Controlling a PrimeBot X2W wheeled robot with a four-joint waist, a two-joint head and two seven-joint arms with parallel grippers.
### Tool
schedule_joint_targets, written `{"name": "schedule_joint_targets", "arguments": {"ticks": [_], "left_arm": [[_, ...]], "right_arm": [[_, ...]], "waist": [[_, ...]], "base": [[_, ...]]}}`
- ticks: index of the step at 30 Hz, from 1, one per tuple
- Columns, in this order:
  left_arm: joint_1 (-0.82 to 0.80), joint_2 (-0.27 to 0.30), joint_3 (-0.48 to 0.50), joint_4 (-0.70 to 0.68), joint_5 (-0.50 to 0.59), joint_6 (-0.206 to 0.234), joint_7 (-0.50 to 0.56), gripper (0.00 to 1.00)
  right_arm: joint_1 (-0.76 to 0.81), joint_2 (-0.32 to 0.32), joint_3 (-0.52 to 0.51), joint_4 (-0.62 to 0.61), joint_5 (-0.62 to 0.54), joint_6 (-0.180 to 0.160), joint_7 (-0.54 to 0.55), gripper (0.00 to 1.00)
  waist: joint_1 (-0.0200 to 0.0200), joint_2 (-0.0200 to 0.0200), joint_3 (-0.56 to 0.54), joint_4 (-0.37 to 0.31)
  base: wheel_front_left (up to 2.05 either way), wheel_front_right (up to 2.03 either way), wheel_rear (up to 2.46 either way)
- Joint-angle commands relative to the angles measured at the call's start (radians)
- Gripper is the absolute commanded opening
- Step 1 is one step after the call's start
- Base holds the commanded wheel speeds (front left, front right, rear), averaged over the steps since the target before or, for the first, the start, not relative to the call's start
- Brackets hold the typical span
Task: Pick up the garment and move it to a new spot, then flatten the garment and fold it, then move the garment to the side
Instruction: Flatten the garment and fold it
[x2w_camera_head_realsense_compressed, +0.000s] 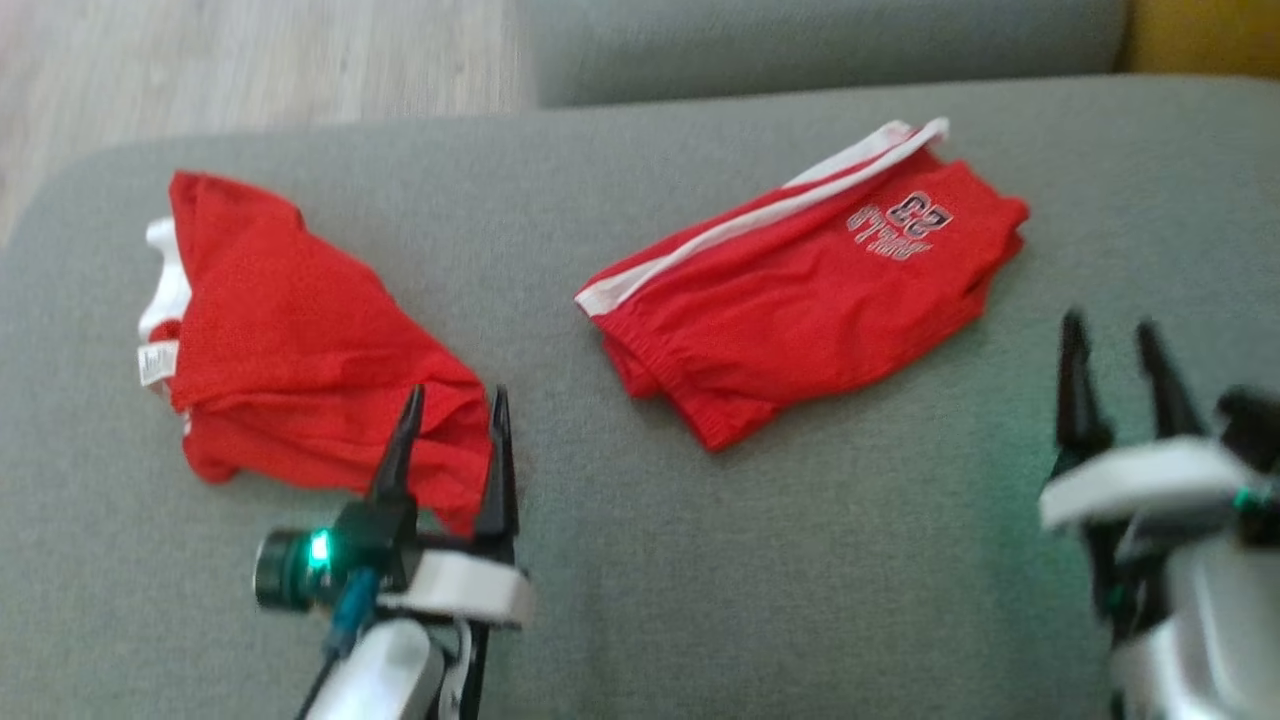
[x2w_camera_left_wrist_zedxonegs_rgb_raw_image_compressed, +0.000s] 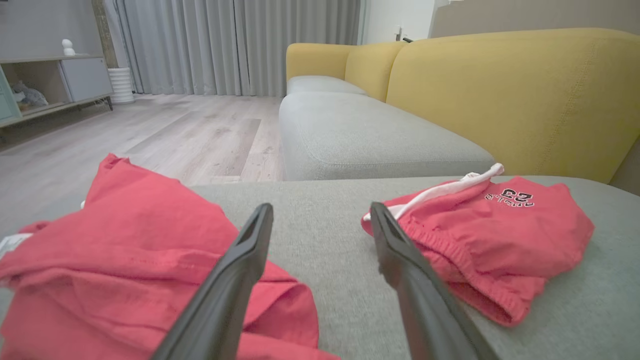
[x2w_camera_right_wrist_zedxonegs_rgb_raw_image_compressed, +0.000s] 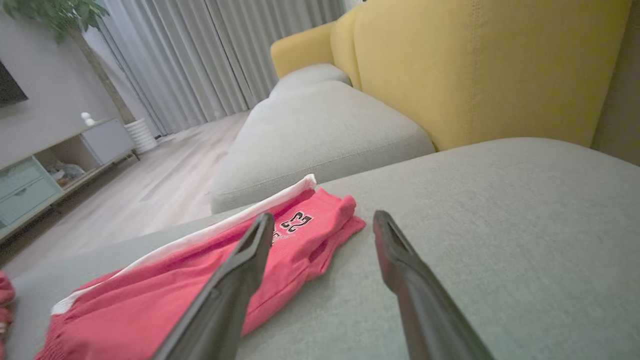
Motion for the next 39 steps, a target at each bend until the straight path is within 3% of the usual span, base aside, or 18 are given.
{"name": "schedule_joint_targets", "arguments": {"ticks": [1,8,16,29,30,31,39], "left_arm": [[-0.068,0.000,0.044,-0.028,0.013,-0.007,-0.009,1.00],[-0.126,-0.024,0.052,-0.015,0.046,-0.036,-0.009,1.00],[-0.166,-0.053,0.053,0.001,0.070,-0.061,-0.009,1.00],[-0.174,-0.077,0.071,0.010,0.096,-0.077,-0.010,1.00],[-0.174,-0.078,0.072,0.011,0.098,-0.078,-0.010,1.00],[-0.174,-0.080,0.074,0.011,0.100,-0.077,-0.010,1.00],[-0.172,-0.084,0.094,0.018,0.107,-0.083,-0.010,1.00]], "right_arm": [[-0.094,-0.005,-0.007,-0.009,-0.019,-0.001,0.028,1.00],[-0.344,-0.005,-0.178,0.204,-0.104,-0.001,0.160,1.00],[-0.542,-0.037,-0.338,0.473,-0.214,-0.001,0.229,1.00],[-0.702,-0.106,-0.378,0.735,-0.334,-0.001,0.227,1.00],[-0.711,-0.107,-0.374,0.752,-0.333,-0.001,0.233,0.07],[-0.719,-0.109,-0.370,0.768,-0.331,-0.001,0.234,0.00],[-0.753,-0.135,-0.295,0.815,-0.284,-0.001,0.178,0.00]], "waist": [[-0.0001,-0.0001,0.050,0.021],[-0.0001,-0.0001,0.139,0.065],[-0.0001,-0.0001,0.188,0.126],[-0.0001,-0.0001,0.239,0.168],[-0.0001,-0.0001,0.241,0.166],[-0.0001,-0.0001,0.242,0.164],[-0.0001,-0.0001,0.222,0.122]], "base": [[0.00,0.00,0.00],[0.00,0.00,0.00],[0.00,0.00,0.00],[0.00,0.00,0.00],[0.00,0.00,0.00],[0.00,0.00,0.00],[0.00,0.00,0.00]]}}
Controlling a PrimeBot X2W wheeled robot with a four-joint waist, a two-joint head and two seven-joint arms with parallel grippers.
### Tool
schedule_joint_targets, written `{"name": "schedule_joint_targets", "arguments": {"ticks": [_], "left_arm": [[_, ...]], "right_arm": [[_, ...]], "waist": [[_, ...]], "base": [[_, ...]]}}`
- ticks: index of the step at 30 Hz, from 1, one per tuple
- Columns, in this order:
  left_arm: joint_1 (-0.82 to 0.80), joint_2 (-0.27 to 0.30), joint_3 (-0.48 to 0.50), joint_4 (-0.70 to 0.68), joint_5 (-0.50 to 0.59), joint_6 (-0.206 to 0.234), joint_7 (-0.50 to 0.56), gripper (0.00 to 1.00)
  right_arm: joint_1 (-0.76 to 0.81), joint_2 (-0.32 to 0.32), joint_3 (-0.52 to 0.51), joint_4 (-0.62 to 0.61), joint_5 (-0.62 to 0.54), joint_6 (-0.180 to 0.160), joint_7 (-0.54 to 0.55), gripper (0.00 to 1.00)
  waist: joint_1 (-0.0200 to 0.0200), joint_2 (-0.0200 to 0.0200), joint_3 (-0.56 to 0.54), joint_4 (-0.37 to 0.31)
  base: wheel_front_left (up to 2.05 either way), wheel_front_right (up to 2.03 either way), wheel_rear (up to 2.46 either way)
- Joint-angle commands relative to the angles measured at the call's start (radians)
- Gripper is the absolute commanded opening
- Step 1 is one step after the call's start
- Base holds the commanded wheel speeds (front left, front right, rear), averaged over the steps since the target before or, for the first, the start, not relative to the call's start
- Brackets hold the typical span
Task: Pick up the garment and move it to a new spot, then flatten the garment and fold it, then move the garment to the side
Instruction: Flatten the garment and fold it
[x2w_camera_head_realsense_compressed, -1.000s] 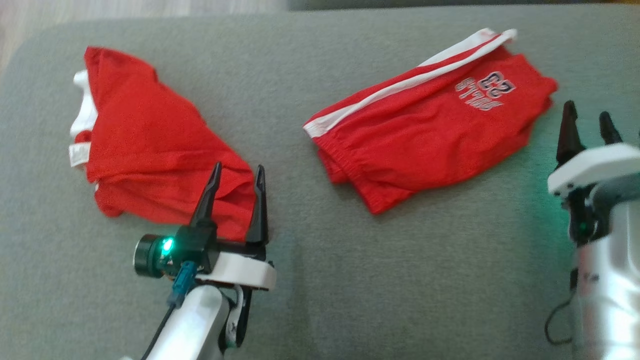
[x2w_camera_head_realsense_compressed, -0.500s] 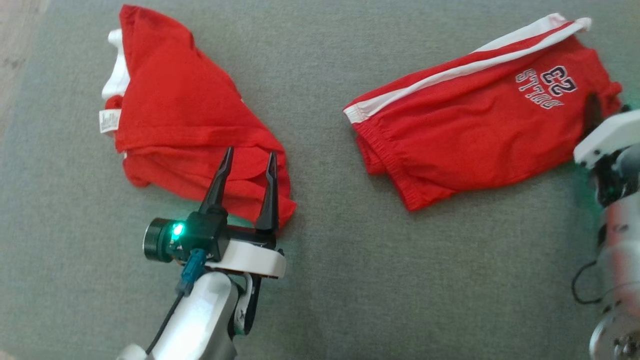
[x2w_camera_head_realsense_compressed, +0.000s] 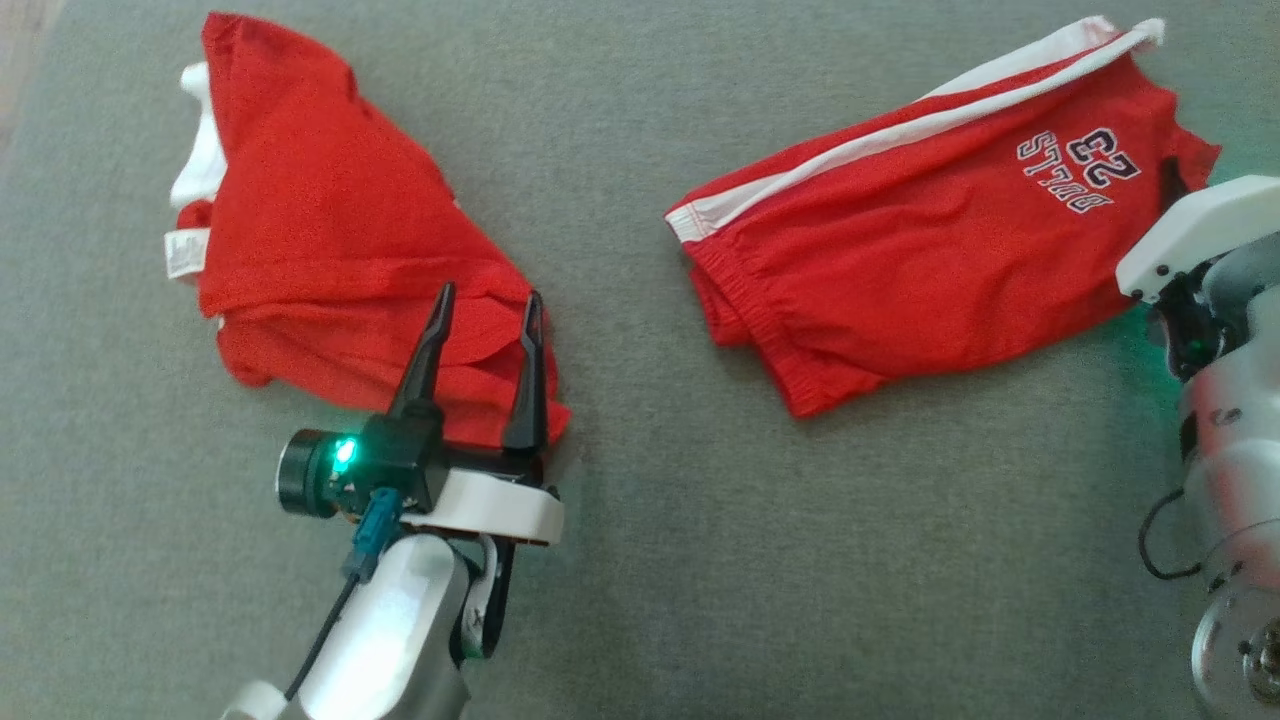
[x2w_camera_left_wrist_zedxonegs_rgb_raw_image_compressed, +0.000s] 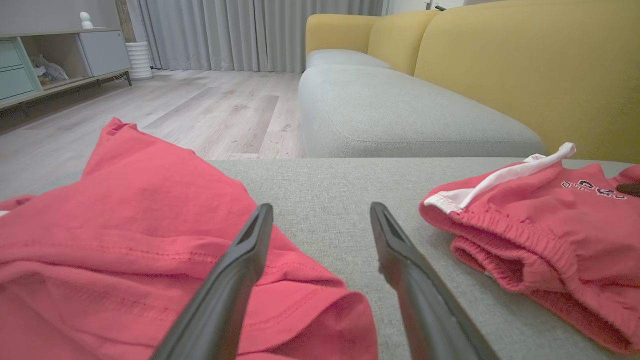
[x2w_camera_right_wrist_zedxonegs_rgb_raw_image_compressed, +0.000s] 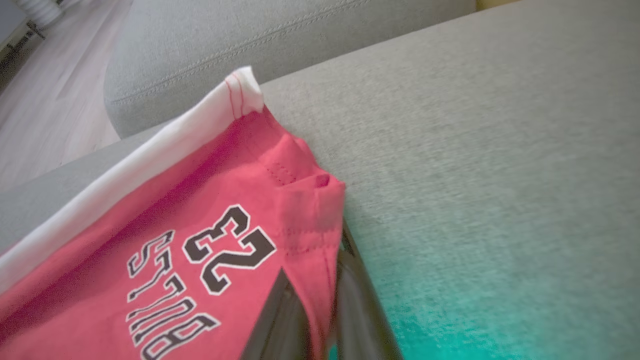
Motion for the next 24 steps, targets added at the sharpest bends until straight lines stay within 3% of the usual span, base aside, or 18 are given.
{"name": "schedule_joint_targets", "arguments": {"ticks": [1,10,16,24], "left_arm": [[-0.021,0.005,0.039,-0.026,0.011,-0.003,-0.010,1.00],[0.007,-0.004,0.058,-0.014,0.015,-0.010,-0.010,1.00],[0.023,-0.008,0.066,-0.003,0.019,-0.016,-0.010,1.00],[0.044,-0.007,0.070,0.013,0.030,-0.028,-0.010,1.00]], "right_arm": [[-0.016,-0.011,0.023,-0.022,0.014,-0.001,-0.015,0.00],[0.110,-0.097,0.113,-0.105,0.213,-0.001,-0.036,0.00],[0.220,-0.163,0.073,-0.156,0.293,-0.001,-0.040,0.00],[0.268,-0.132,0.058,-0.214,0.328,-0.001,-0.073,0.00]], "waist": [[-0.0001,0.0000,-0.014,-0.015],[-0.0001,0.0000,-0.076,-0.076],[-0.0001,0.0000,-0.113,-0.087],[-0.0001,0.0000,-0.135,-0.080]], "base": [[0.00,0.00,0.00],[0.00,0.00,0.00],[0.00,0.00,0.00],[0.00,0.00,0.00]]}}
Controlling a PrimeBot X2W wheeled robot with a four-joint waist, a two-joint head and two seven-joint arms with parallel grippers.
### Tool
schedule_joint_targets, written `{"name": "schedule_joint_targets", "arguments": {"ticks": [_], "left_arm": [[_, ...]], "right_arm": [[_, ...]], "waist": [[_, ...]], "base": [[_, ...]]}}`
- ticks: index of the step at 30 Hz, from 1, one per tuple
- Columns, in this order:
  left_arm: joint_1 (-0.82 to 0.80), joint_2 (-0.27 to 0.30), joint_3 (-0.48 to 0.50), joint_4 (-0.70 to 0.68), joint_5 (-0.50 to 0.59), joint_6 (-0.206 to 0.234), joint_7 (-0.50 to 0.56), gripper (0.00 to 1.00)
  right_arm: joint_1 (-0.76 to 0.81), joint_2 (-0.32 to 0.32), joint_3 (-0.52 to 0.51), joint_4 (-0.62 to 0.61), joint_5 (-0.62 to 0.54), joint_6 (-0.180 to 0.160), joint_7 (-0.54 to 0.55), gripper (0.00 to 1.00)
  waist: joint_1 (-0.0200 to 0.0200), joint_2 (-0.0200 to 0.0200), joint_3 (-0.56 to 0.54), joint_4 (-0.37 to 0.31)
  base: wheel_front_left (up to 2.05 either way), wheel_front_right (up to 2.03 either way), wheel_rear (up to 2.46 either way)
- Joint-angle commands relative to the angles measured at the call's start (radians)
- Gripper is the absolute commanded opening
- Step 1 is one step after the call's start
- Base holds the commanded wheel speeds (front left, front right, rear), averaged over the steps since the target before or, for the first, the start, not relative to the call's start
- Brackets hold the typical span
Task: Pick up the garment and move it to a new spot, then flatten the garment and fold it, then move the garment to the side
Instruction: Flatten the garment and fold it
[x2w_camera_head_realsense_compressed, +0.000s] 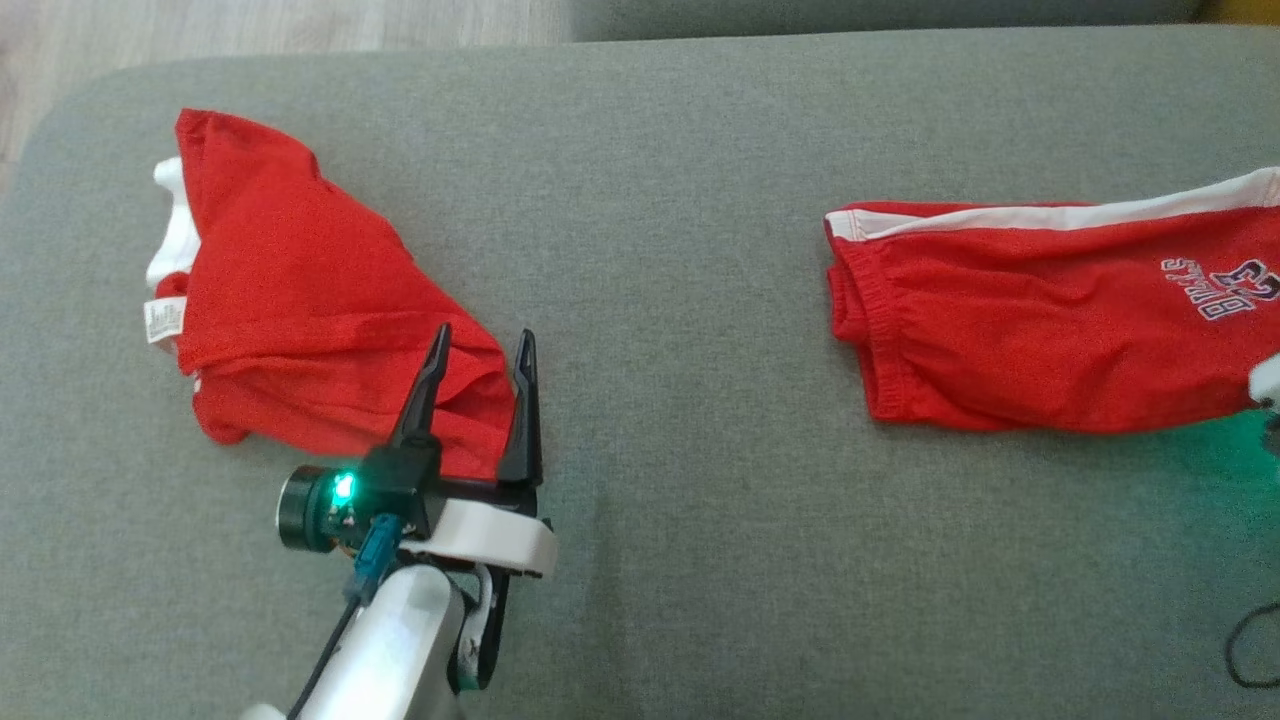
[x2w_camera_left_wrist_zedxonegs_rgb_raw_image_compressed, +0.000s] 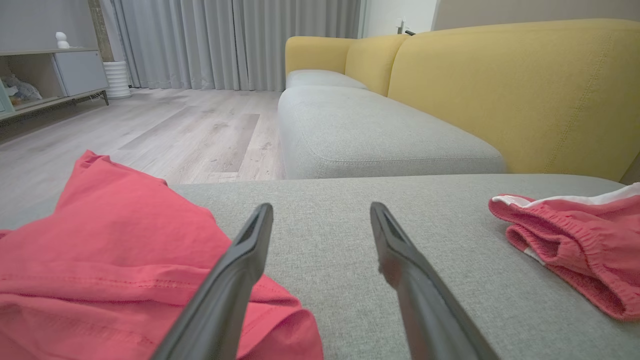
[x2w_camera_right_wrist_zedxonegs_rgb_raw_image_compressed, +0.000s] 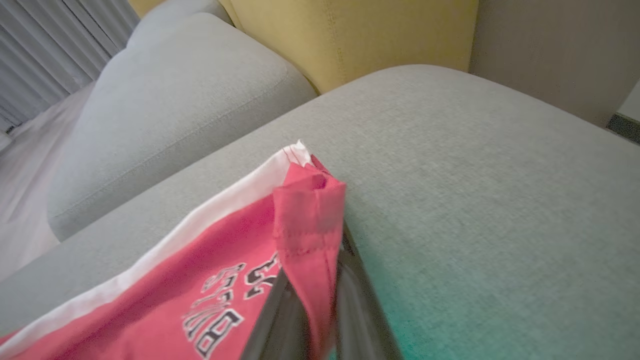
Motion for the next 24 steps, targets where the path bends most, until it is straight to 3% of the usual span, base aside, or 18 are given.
{"name": "schedule_joint_targets", "arguments": {"ticks": [1,14,24], "left_arm": [[-0.001,0.006,0.035,-0.020,0.011,-0.003,-0.010,1.00],[0.040,0.006,0.027,0.015,0.007,-0.006,-0.010,1.00],[0.058,0.006,0.012,0.024,0.001,-0.007,-0.009,1.00]], "right_arm": [[-0.005,0.005,0.036,-0.057,0.018,-0.001,-0.016,0.00],[0.105,0.134,0.260,-0.368,0.244,-0.001,0.028,0.00],[0.155,0.200,0.429,-0.475,0.384,-0.001,0.059,0.00]], "waist": [[0.0001,-0.0001,-0.010,0.005],[0.0001,-0.0001,-0.119,0.030],[0.0001,-0.0001,-0.143,0.064]], "base": [[0.00,0.00,0.00],[0.00,0.00,0.00],[0.00,0.00,0.00]]}}
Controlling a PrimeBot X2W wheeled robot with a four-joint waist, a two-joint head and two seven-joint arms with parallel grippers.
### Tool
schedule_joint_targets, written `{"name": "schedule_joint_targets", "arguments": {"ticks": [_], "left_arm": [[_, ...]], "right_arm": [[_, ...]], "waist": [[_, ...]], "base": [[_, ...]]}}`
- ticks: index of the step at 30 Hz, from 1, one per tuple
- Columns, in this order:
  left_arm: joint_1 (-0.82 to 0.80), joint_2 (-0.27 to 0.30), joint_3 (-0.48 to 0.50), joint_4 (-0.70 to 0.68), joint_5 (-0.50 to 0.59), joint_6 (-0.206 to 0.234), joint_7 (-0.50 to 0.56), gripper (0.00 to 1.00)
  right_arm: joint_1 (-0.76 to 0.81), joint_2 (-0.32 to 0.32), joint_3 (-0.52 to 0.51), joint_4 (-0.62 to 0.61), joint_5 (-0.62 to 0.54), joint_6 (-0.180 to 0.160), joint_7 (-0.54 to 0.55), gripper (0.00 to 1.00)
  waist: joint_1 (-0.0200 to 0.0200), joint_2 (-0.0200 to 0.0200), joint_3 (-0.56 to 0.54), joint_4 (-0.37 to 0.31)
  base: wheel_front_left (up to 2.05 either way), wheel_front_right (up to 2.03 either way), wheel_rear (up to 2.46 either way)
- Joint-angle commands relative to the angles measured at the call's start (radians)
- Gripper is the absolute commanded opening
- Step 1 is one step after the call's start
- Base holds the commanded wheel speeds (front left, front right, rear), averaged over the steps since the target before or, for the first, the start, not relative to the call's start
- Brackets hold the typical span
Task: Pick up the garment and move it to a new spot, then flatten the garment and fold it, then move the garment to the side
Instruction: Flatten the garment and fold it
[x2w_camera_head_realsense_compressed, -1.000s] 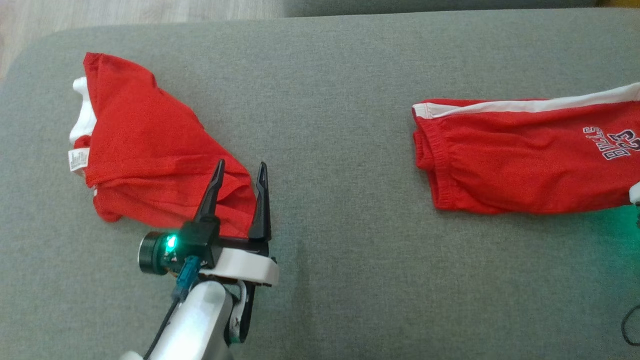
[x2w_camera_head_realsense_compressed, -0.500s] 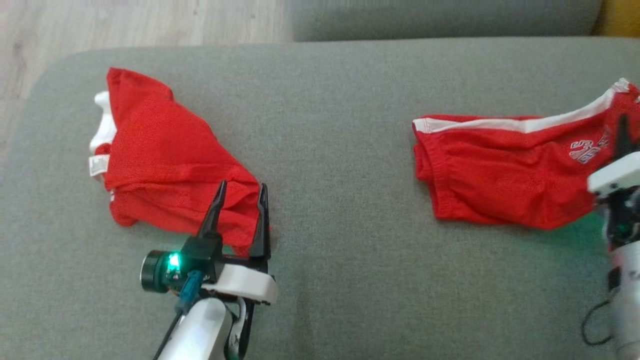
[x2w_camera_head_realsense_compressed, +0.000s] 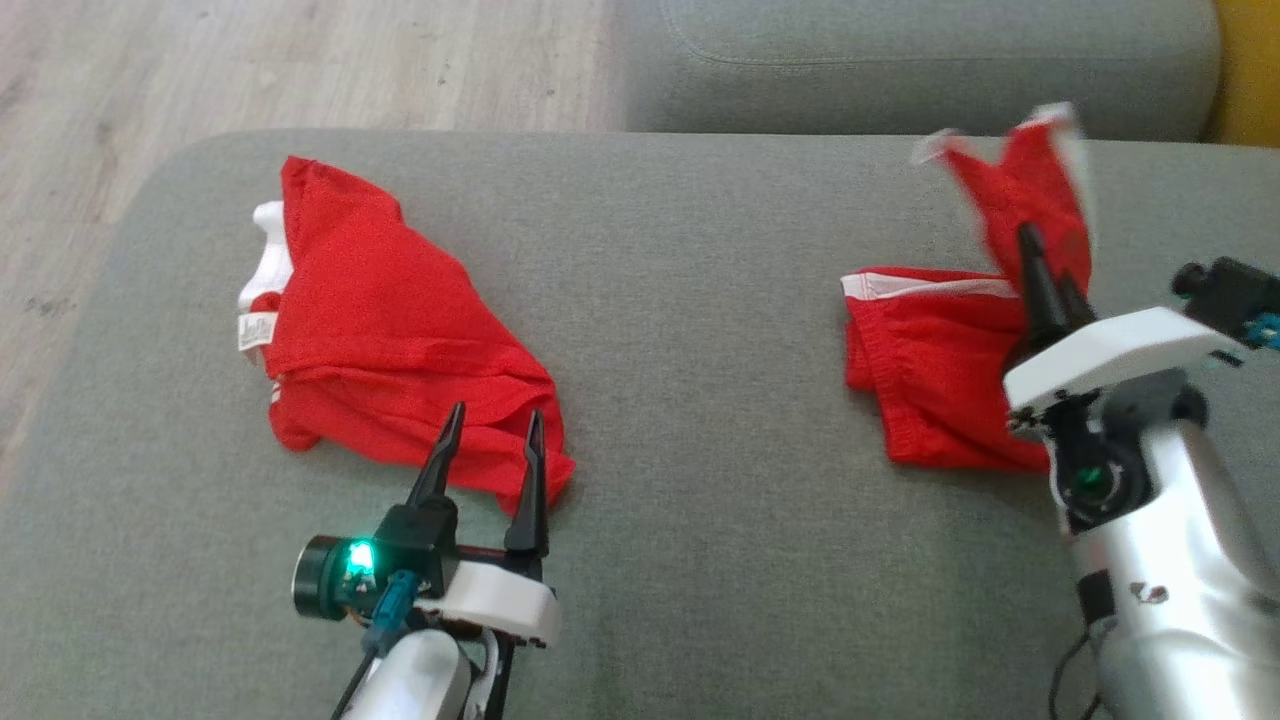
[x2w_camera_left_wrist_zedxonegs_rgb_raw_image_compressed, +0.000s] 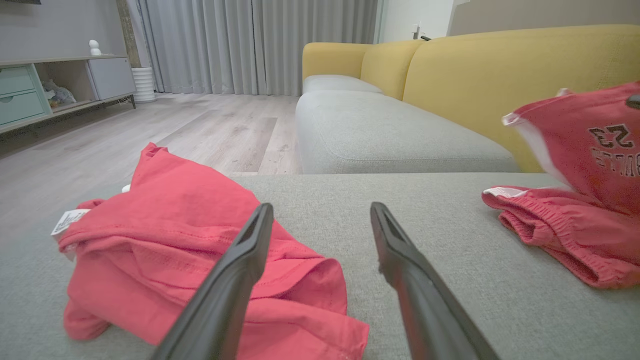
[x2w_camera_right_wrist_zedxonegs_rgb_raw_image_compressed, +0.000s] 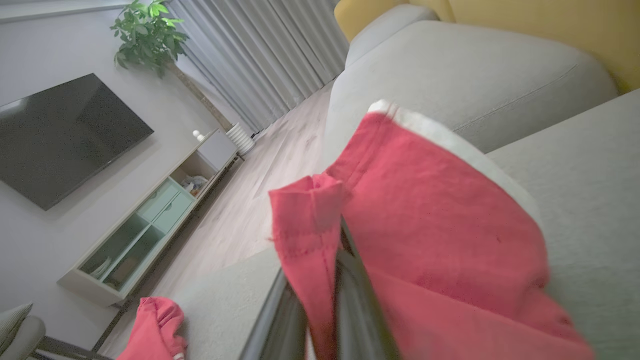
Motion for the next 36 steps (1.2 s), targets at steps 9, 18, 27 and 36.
{"name": "schedule_joint_targets", "arguments": {"ticks": [9,18,27,36], "left_arm": [[-0.035,0.012,0.031,-0.029,-0.014,0.007,-0.006,1.00],[-0.045,0.016,0.027,-0.027,-0.021,0.012,-0.006,1.00],[-0.033,0.012,0.045,-0.052,-0.039,0.020,-0.009,1.00],[0.015,0.012,0.108,-0.110,-0.034,0.044,-0.009,1.00]], "right_arm": [[0.003,-0.021,0.221,0.059,0.027,-0.001,0.006,0.00],[0.019,-0.100,0.456,0.164,0.011,-0.001,0.010,1.00],[-0.011,-0.155,0.332,0.202,-0.039,-0.001,-0.288,1.00],[0.126,-0.048,-0.031,-0.018,-0.436,-0.001,-0.345,1.00]], "waist": [[0.0001,-0.0001,0.008,0.035],[0.0001,-0.0001,-0.001,0.021],[0.0001,-0.0001,-0.052,-0.038],[0.0001,-0.0001,-0.069,-0.104]], "base": [[0.00,0.00,0.00],[0.00,0.00,0.00],[0.00,0.00,0.00],[0.00,0.00,0.00]]}}
